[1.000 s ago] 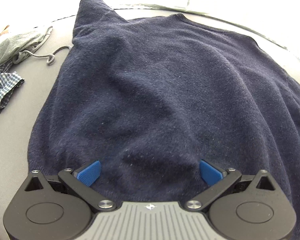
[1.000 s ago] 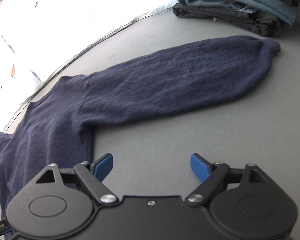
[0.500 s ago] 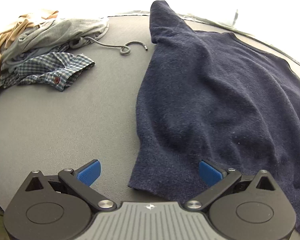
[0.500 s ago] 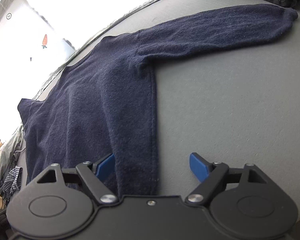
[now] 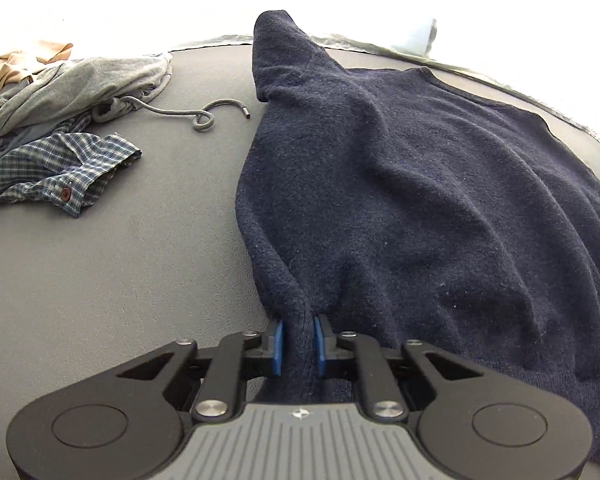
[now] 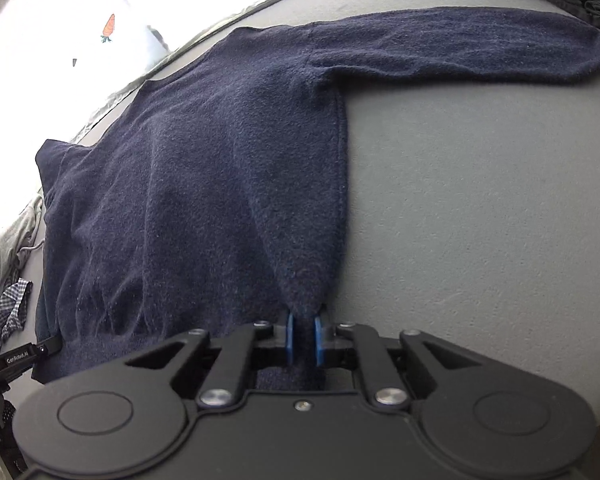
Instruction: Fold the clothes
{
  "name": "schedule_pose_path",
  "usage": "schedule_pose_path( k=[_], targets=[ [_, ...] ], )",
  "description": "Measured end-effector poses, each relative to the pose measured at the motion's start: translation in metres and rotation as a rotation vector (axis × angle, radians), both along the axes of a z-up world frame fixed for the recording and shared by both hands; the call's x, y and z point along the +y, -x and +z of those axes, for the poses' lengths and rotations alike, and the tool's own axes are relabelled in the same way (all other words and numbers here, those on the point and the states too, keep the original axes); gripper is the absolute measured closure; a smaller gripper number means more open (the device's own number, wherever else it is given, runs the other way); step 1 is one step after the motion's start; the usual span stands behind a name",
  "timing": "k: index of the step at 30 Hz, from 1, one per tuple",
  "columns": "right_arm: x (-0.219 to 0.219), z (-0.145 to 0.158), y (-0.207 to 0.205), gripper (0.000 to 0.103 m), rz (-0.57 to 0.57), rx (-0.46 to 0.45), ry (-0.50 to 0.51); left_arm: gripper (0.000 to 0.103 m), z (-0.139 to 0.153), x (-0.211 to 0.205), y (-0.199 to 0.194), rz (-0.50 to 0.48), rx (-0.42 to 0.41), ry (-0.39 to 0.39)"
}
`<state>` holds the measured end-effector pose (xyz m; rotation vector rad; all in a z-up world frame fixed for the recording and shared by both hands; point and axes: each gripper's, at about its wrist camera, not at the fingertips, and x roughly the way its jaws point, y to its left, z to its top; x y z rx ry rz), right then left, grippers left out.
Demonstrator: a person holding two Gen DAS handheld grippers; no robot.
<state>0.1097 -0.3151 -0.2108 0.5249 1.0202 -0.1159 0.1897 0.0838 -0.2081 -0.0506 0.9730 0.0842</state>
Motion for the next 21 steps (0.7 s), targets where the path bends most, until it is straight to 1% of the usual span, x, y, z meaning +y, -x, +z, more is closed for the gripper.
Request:
schedule_pose_path(
  k=[4,8,9,12,13,15,17,18,20,21],
  targets=[
    [-0.007,0.008,0.007,0.093,-0.003,-0.015,0.047,0.094,0.007,-0.006,0.015,-0.01,0.019,0.003],
    [-0.024,0.022,0.019,0.093,-0.013,-0.017,0.1,0.094,0.016,-0.017,0.045,-0.029,0.057,0.045],
    [-0.029,0.025,0.023,0.093,-0.013,-0.013,0.112,0.094,0.018,-0.023,0.054,-0.042,0.071,0.053],
    [-0.042,0.024,0.03,0.093,-0.005,0.016,0.146,0.093,0.016,-0.028,0.067,-0.121,0.114,0.037],
    [-0.044,0.02,0.029,0.092,-0.003,0.038,0.143,0.093,0.014,-0.03,0.065,-0.143,0.127,0.027],
    [-0.043,0.01,0.024,0.091,0.001,0.086,0.116,0.09,0.009,-0.031,0.061,-0.152,0.14,0.009],
    [-0.037,0.006,0.018,0.089,0.016,0.107,0.147,0.085,0.006,-0.028,0.056,-0.149,0.149,-0.001],
    [-0.034,0.006,0.015,0.088,0.023,0.114,0.161,0.084,0.005,-0.026,0.054,-0.145,0.151,0.006],
    [-0.028,0.005,0.009,0.083,0.037,0.129,0.189,0.082,0.005,-0.022,0.051,-0.136,0.155,0.018],
    [-0.027,0.006,0.008,0.078,0.043,0.134,0.189,0.082,0.004,-0.02,0.05,-0.132,0.157,0.024]
  ],
)
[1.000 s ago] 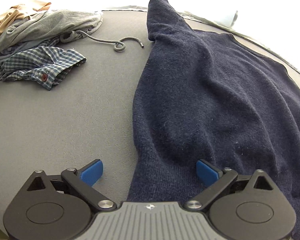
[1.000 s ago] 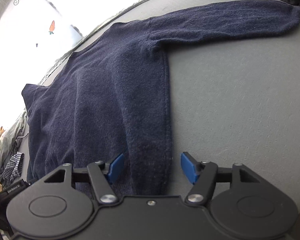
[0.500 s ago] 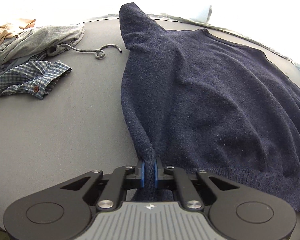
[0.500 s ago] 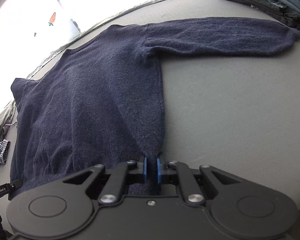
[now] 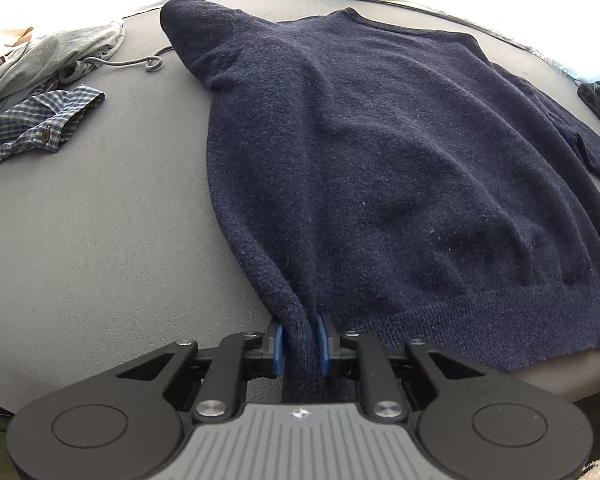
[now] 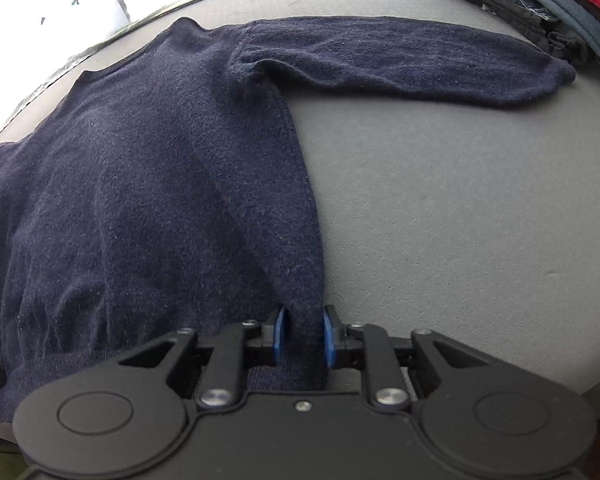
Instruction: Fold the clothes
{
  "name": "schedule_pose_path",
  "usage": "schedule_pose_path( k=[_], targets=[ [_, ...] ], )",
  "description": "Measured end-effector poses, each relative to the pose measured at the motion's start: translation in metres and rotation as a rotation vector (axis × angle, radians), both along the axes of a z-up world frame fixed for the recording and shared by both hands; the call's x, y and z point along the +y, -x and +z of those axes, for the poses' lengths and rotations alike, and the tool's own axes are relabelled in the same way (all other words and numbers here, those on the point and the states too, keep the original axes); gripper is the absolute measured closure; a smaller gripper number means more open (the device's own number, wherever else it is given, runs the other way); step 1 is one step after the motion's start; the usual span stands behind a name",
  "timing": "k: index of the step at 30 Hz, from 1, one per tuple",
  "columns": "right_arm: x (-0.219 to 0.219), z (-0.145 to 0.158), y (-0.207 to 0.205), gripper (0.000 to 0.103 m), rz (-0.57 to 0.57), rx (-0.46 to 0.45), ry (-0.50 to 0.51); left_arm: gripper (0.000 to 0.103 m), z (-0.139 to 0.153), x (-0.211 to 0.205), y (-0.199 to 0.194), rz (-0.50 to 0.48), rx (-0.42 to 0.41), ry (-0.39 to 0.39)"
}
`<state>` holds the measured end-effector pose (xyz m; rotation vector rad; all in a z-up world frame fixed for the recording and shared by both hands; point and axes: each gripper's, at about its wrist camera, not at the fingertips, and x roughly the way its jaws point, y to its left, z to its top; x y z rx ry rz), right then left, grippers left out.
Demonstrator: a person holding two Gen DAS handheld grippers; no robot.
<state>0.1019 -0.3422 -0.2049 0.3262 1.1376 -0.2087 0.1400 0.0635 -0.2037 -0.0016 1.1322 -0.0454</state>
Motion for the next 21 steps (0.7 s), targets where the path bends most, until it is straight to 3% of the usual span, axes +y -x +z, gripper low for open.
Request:
schedule_pose_path(
  k=[5,7,9,12,15,21],
  targets=[
    [0.0,0.002,-0.004,0.06,0.001,0.024,0.021,0.078,0.003,0.005,-0.004,0.001,0.007,0.012],
    [0.004,0.007,-0.009,0.036,-0.008,0.027,0.092,0.072,0.009,0.007,-0.005,0.004,-0.013,-0.009],
    [0.006,0.011,-0.014,0.024,0.002,0.013,0.136,0.064,0.017,0.01,-0.006,0.012,-0.043,-0.032],
    [0.008,0.017,-0.024,0.015,0.008,-0.015,0.17,0.051,0.031,0.024,-0.012,0.064,-0.101,-0.068],
    [0.011,0.022,-0.035,0.006,-0.017,-0.05,0.17,0.037,0.039,0.045,-0.017,0.145,-0.136,-0.037],
    [0.033,0.029,-0.064,0.001,-0.011,-0.143,0.121,0.03,0.035,0.081,-0.047,0.299,-0.114,-0.008]
  ],
)
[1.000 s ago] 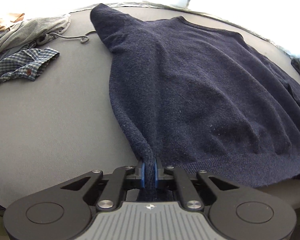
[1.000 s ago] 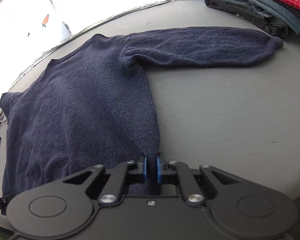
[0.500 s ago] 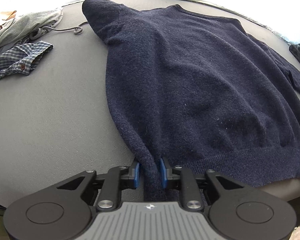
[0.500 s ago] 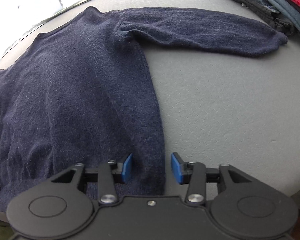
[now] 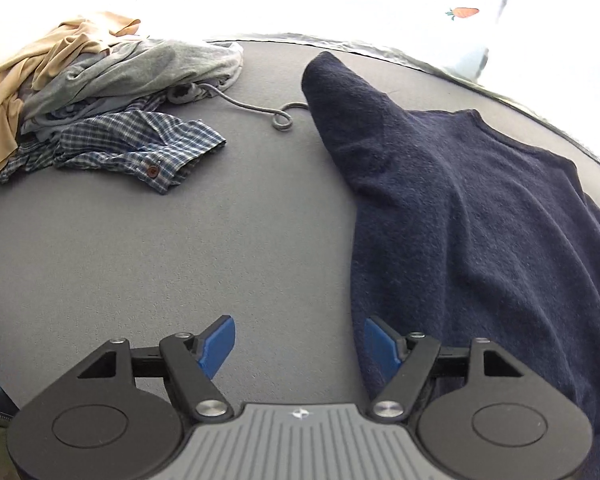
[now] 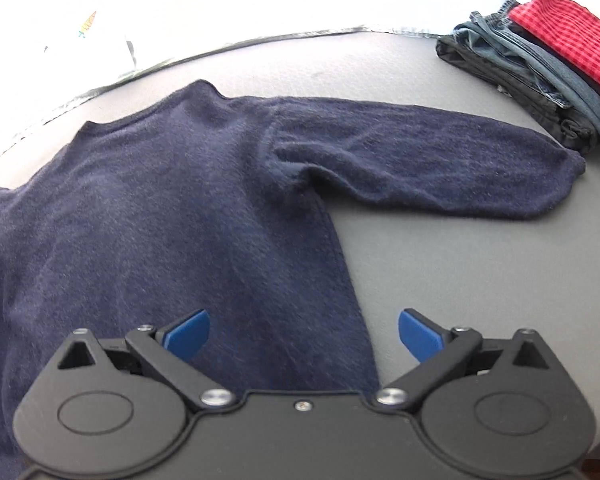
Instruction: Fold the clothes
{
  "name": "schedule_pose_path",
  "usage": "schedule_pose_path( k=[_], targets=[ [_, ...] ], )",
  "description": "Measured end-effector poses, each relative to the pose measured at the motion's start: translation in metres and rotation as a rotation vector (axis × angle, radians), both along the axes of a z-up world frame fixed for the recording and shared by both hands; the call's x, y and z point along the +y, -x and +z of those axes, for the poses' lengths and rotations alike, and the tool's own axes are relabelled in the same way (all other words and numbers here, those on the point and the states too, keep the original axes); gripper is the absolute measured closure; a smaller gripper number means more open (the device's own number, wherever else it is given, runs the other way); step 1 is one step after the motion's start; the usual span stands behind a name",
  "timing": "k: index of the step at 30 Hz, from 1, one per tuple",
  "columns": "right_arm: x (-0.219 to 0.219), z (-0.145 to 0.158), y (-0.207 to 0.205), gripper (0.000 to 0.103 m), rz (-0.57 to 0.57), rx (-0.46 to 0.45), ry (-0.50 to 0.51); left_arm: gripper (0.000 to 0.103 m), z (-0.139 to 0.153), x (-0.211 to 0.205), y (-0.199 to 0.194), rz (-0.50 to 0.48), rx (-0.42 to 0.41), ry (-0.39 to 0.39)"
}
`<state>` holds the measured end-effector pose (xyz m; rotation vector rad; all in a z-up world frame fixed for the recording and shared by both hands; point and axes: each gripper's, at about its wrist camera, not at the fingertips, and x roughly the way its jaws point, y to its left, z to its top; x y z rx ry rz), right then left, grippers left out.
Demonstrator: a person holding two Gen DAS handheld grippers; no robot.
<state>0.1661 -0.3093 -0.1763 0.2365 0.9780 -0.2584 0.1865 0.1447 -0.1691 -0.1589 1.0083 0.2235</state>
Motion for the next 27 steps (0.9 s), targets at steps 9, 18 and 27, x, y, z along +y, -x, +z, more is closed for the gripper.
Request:
schedule_pose_path(
  k=[9,18,27],
  targets=[
    [0.035,-0.003,-0.074,0.0,0.102,-0.05,-0.036,0.022,-0.003,0.016,-0.068,0.021,-0.069,0.117],
    [0.037,-0.028,-0.146,0.0,0.121,0.009,-0.039,0.019,-0.026,0.015,-0.157,-0.033,-0.073,0.224],
    [0.052,-0.05,-0.143,0.0,0.158,0.059,0.016,0.019,-0.045,0.032,-0.202,0.001,-0.054,0.415]
  ],
)
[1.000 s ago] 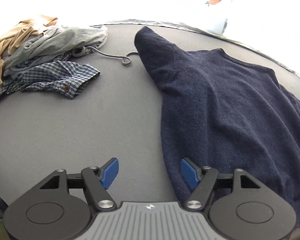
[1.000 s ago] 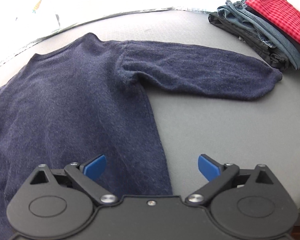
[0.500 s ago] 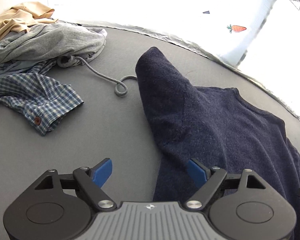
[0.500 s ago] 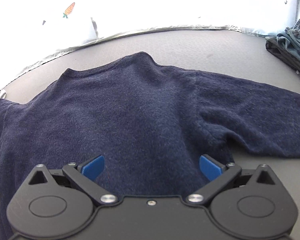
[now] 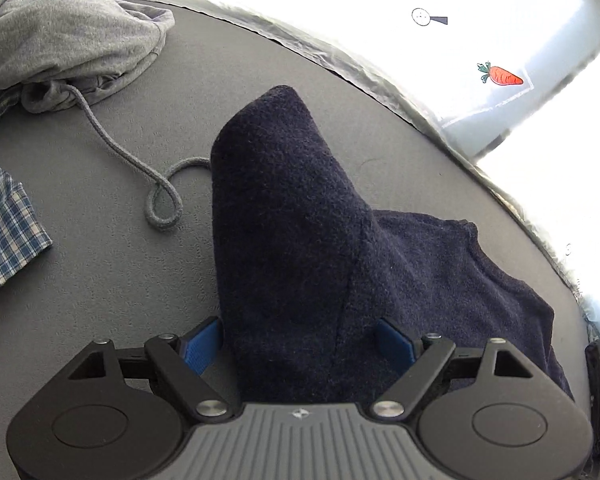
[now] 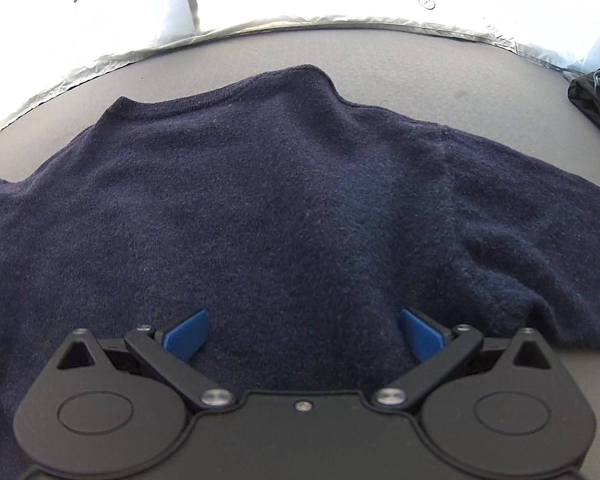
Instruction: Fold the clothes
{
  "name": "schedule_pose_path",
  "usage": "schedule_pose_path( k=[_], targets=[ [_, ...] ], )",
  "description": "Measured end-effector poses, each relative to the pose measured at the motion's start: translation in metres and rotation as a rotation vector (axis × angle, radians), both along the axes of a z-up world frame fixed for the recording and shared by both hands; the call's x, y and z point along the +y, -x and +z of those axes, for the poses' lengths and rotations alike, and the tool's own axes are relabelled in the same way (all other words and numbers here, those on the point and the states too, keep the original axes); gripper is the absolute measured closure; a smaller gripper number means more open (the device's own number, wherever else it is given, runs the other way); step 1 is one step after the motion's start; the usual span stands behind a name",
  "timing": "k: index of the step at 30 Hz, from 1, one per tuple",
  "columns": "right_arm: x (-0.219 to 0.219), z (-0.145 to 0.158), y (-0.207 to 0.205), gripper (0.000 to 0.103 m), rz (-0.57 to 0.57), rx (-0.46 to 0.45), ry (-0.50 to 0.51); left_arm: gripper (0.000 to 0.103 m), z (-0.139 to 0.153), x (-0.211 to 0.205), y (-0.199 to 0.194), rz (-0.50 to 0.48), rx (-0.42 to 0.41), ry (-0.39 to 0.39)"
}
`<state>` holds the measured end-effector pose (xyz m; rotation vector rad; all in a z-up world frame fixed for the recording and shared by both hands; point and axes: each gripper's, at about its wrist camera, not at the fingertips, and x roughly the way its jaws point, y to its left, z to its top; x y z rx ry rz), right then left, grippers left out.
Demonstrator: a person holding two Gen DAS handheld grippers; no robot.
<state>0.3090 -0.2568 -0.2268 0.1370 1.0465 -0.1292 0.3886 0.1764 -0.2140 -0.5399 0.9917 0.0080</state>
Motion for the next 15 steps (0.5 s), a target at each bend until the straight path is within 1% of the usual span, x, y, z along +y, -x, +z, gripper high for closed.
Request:
schedule_pose_path(
  k=[1,6,9,11,13,15],
  targets=[
    [0.0,0.0,0.0,0.0,0.001,0.0,0.003,0.019,0.001,-0.003,-0.002,-0.012,-0.007,0.014],
    [0.001,-0.001,-0.002,0.0,-0.023,-0.008,0.0,0.017,0.022,-0.028,-0.008,-0.095,-0.069,-0.005],
    [0.003,-0.002,-0.001,0.0,-0.027,-0.015,0.002,0.017,0.04,-0.049,-0.004,-0.162,-0.144,0.025],
    [0.001,-0.001,0.001,0.0,-0.035,-0.022,-0.011,0.017,0.051,-0.066,-0.001,-0.213,-0.18,0.056],
    [-0.001,-0.001,0.002,0.0,-0.047,-0.033,-0.031,0.014,0.057,-0.087,0.002,-0.297,-0.219,0.098],
    [-0.006,0.0,0.004,0.0,-0.064,-0.045,-0.064,0.013,0.055,-0.113,0.002,-0.405,-0.24,0.107]
  ],
)
